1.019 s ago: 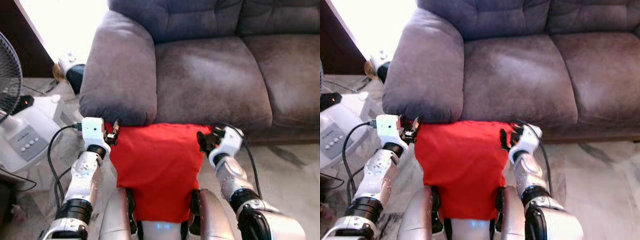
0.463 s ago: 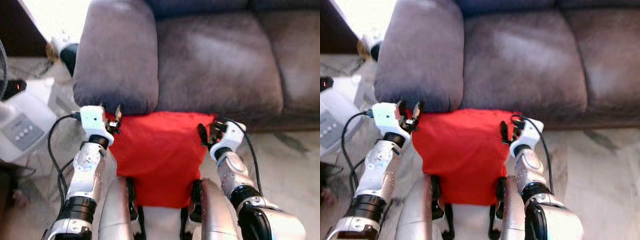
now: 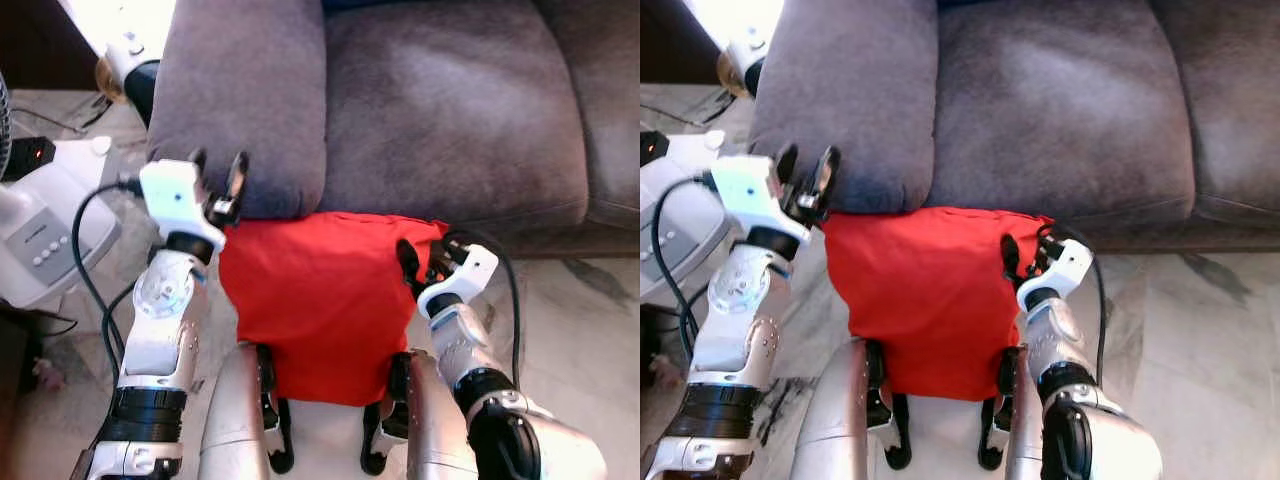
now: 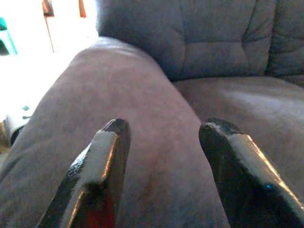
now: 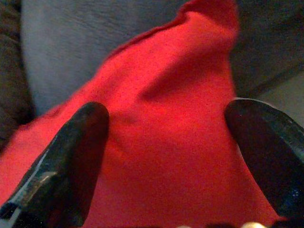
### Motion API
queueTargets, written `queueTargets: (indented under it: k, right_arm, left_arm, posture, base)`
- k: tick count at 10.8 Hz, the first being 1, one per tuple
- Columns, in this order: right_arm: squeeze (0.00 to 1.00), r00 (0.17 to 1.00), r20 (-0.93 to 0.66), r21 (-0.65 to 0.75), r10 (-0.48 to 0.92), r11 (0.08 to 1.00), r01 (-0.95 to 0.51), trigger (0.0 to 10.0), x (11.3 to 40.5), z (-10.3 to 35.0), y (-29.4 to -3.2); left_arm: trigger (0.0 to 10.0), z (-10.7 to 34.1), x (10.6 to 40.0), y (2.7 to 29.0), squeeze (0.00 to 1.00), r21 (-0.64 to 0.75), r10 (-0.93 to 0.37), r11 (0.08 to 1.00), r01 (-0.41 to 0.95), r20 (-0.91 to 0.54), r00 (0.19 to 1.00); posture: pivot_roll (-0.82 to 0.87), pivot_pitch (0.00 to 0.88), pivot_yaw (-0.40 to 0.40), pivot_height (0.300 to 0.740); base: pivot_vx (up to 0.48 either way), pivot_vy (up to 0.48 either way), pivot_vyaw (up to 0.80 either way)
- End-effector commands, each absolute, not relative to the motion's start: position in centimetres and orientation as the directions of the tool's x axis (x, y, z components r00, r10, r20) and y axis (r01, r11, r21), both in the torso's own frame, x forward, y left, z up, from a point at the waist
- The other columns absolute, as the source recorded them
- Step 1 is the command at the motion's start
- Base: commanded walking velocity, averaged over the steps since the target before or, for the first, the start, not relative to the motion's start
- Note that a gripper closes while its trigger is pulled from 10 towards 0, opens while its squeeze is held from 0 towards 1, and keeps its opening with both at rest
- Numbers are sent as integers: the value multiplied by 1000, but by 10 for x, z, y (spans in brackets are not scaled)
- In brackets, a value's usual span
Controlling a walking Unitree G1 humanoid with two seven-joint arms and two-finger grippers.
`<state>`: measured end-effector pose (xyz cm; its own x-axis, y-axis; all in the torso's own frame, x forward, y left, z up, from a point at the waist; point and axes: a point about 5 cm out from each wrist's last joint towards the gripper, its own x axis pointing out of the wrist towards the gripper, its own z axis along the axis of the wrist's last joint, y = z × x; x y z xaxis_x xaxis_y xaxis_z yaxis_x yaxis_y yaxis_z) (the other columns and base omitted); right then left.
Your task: Move the pillow to the sofa from floor
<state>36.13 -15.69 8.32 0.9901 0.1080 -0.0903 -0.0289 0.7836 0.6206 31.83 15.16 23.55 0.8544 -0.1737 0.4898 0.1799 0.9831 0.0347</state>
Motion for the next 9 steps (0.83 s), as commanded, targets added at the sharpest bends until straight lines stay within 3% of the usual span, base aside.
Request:
queueTargets:
  k: [1, 7, 8, 9]
  right_arm:
    - [0, 982, -143, 646, 124, 763, -2, 10000, 353, 68, -153]
    - [0, 959, -257, 580, 116, 813, 57, 10000, 334, 40, -158]
    - [0, 961, -250, 580, 117, 813, 52, 0, 334, 40, -159]
    - [0, 965, -226, 591, 134, 807, 27, 0, 334, 42, -156]
  left_arm:
    - [10000, 236, 310, 153, 0, 45, -185, 981, 186, 478, 859]
    - [10000, 214, 297, 157, 0, -24, -163, 983, 182, 347, 923]
    - [10000, 215, 295, 156, 0, -22, -169, 982, 188, 337, 926]
    - [10000, 214, 295, 157, 0, -14, -171, 983, 186, 328, 929]
  posture:
    - [308, 436, 51, 597]
    - [340, 480, 68, 597]
    - [340, 484, 71, 597]
    - [340, 488, 75, 597]
  base:
    - [0, 0, 0]
    - [0, 0, 0]
    - [0, 0, 0]
    - [0, 0, 0]
